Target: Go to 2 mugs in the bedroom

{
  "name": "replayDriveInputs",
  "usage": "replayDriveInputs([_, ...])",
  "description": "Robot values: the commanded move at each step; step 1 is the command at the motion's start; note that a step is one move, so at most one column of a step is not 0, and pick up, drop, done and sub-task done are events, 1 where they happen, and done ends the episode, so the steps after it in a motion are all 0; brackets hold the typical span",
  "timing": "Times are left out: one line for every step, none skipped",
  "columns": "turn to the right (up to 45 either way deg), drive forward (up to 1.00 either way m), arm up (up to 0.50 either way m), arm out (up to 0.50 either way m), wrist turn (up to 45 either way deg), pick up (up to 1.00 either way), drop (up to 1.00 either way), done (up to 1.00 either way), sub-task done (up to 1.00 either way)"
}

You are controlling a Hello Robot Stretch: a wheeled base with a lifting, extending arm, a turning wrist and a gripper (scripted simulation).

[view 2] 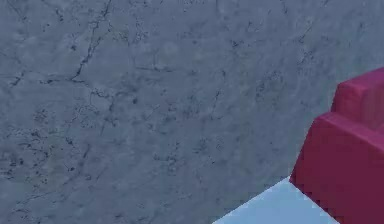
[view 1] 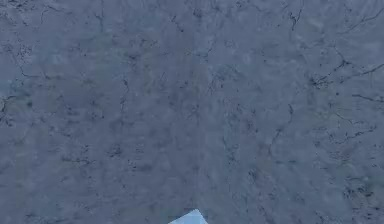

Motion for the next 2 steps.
replayDriveInputs([45.0, 0.00, 0.00, 0.00, 0.0, 0.00, 0.00, 0.00, 0.00])
replayDriveInputs([45.0, 0.00, 0.00, 0.00, 0.0, 0.00, 0.00, 0.00, 0.00])
